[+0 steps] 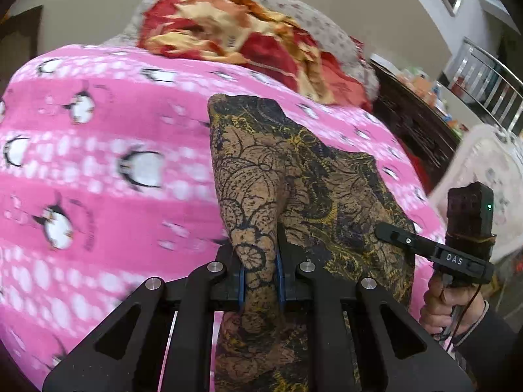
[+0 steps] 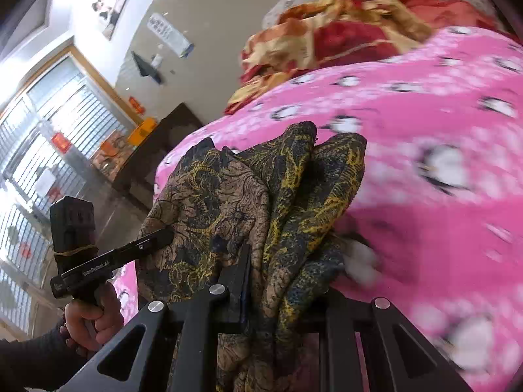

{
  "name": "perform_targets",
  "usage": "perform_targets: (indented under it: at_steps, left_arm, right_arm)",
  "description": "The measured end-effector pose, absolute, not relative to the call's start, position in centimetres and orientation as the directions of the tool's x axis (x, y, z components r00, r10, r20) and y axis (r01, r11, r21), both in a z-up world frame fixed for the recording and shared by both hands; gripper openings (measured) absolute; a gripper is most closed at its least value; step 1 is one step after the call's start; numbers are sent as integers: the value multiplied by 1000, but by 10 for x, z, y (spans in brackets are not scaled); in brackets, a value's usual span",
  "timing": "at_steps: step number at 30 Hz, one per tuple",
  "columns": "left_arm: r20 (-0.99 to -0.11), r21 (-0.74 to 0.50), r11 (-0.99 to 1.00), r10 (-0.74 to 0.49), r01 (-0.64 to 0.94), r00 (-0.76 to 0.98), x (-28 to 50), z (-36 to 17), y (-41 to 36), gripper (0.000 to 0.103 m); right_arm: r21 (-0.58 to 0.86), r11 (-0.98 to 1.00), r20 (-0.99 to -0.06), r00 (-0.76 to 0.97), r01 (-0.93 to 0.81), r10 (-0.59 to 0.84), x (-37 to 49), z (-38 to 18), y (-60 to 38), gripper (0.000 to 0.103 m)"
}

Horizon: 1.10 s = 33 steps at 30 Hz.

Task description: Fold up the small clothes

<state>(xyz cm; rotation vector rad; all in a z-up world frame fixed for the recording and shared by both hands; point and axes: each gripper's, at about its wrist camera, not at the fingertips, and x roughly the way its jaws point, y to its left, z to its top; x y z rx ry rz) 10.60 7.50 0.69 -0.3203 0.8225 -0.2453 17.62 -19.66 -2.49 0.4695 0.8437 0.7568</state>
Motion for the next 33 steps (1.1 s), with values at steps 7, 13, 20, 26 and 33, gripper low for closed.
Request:
perform_targets:
  at_steps: [7, 13, 20, 26, 33]
  left_arm:
    - [-760, -341, 940, -295, 30, 579, 128, -32, 88, 23]
    - [-710, -283, 958, -235, 35, 664, 93, -3, 92, 28]
    - [-668, -322, 946, -262, 47, 697, 91, 2, 65, 28]
    - [-709, -353, 935, -250, -25, 659, 104, -50, 62, 28]
    - [-677, -369, 930, -261, -10, 688, 105, -56, 62, 28]
  right_arm:
    - [642, 709, -609, 368, -290, 702, 198, -53, -182, 25]
    - [547, 780, -609, 496, -304, 619, 152, -5, -221, 31]
    - [264, 815, -633, 544, -516, 550, 105, 31, -134, 31]
    - [141, 921, -811, 490, -364, 318, 132, -41, -105, 18]
    - [165, 915, -740, 568, -368, 362, 120, -50, -113, 18]
